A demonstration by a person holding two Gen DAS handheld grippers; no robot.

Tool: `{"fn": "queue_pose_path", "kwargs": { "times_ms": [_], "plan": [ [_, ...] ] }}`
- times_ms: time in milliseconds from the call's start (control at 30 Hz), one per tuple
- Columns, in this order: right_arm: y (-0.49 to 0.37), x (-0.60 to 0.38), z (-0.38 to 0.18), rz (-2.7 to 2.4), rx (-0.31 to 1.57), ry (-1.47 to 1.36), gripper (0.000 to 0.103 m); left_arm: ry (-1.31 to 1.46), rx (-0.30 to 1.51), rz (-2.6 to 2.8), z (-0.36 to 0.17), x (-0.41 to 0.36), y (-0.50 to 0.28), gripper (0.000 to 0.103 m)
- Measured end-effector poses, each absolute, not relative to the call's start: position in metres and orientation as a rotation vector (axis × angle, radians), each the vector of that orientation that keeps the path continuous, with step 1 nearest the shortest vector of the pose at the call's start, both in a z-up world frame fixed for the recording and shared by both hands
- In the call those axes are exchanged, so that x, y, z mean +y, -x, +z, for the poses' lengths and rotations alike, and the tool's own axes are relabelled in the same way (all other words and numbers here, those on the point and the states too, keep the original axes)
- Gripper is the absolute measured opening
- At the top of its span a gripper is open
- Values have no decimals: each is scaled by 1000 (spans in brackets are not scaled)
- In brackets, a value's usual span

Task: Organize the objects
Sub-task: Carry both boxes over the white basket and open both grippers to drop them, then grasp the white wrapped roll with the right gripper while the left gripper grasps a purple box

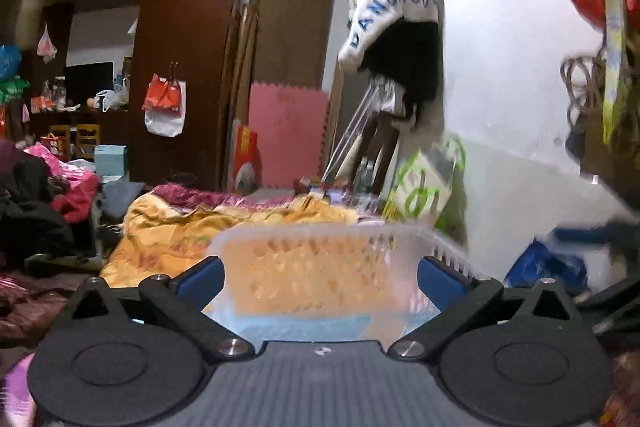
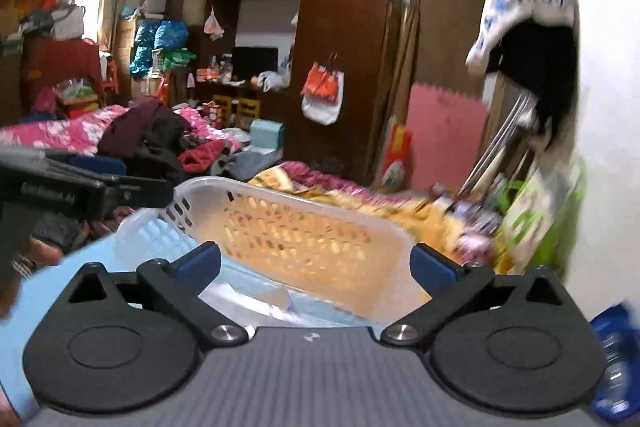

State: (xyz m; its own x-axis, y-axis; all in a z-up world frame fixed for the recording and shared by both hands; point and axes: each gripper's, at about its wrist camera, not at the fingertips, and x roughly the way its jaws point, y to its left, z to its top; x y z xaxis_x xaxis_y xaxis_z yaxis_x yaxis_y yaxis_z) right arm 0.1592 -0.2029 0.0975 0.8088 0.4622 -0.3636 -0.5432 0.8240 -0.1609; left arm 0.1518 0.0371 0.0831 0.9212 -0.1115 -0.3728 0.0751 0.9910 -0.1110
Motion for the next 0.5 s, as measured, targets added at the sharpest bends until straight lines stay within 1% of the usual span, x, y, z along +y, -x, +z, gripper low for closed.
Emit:
{"fn": "queue_pose_path", "kwargs": {
  "times_ms": [33,133,233,333,400,467,500],
  "plan": [
    [-148,-209,96,535,305,281,103,69,394,-87,82,36,-148,103],
    [-115,-236,82,536,303,272,103,12,313,-33,65,37,-107,103],
    [-84,-275,49,558,342,204,103,24,300,-112,37,46,-59,103],
    [-53,-302,8,491,336,163,103,11,313,-133,5,47,-19,102],
    [-38,-313,-18,448,328,139,103,-4,316,-109,-14,42,0,98],
    [-33,-319,-34,424,319,103,103,-3,309,-113,-21,37,10,97],
    [-33,-321,-40,426,320,75,103,-2,301,-116,-25,32,14,94]
  ]
}}
